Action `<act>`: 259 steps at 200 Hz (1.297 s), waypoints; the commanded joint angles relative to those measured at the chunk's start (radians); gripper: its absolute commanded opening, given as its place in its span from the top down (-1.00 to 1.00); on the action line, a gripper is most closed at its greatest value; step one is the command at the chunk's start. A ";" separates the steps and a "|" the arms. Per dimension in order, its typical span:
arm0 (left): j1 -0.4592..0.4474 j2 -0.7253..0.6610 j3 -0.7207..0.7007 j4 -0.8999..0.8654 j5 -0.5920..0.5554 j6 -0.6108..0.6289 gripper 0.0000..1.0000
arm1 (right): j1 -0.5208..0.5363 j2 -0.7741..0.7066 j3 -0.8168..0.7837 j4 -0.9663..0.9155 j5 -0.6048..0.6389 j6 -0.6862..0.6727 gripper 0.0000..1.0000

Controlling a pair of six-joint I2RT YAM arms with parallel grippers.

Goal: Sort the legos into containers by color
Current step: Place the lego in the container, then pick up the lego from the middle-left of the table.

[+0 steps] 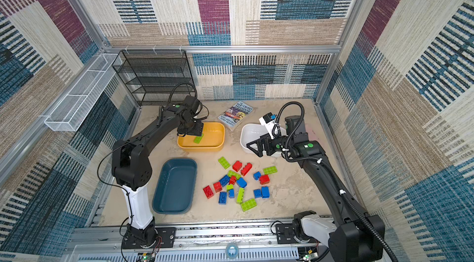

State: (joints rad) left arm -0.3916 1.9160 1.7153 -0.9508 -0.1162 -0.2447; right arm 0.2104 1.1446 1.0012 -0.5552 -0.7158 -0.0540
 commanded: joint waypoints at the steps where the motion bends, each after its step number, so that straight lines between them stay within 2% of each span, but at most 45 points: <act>1: -0.034 -0.113 -0.092 -0.028 0.068 -0.090 -0.48 | 0.003 0.003 0.007 0.033 0.004 -0.004 -0.99; 18: -0.088 -0.203 -0.176 -0.028 0.088 -0.178 -0.53 | 0.004 0.005 0.011 0.036 0.004 -0.004 -0.99; 59: -0.265 -0.342 -0.342 -0.029 0.049 -0.422 -0.55 | 0.005 0.001 0.011 0.030 0.009 -0.010 -0.99; 100: -0.394 -0.408 -0.460 -0.072 -0.056 -0.757 -0.56 | 0.006 -0.012 -0.007 0.032 0.013 -0.010 -0.99; 131: -0.460 -0.404 -0.520 -0.078 -0.087 -0.972 -0.43 | 0.005 -0.012 -0.023 0.039 0.003 -0.007 -0.99; 155: -0.534 -0.367 -0.503 -0.085 -0.110 -1.034 -0.25 | 0.006 -0.020 -0.029 0.034 0.004 -0.013 -0.99; 203: -0.604 -0.308 -0.538 -0.070 -0.091 -1.122 0.14 | 0.006 -0.035 -0.053 0.032 0.008 -0.020 -0.98; 259: -0.610 -0.302 -0.647 0.058 -0.063 -1.124 0.13 | 0.006 -0.048 -0.067 0.025 0.010 -0.025 -0.99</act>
State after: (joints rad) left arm -0.9974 1.6020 1.0843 -0.9405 -0.1761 -1.3357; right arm 0.2146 1.1038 0.9375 -0.5430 -0.7139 -0.0689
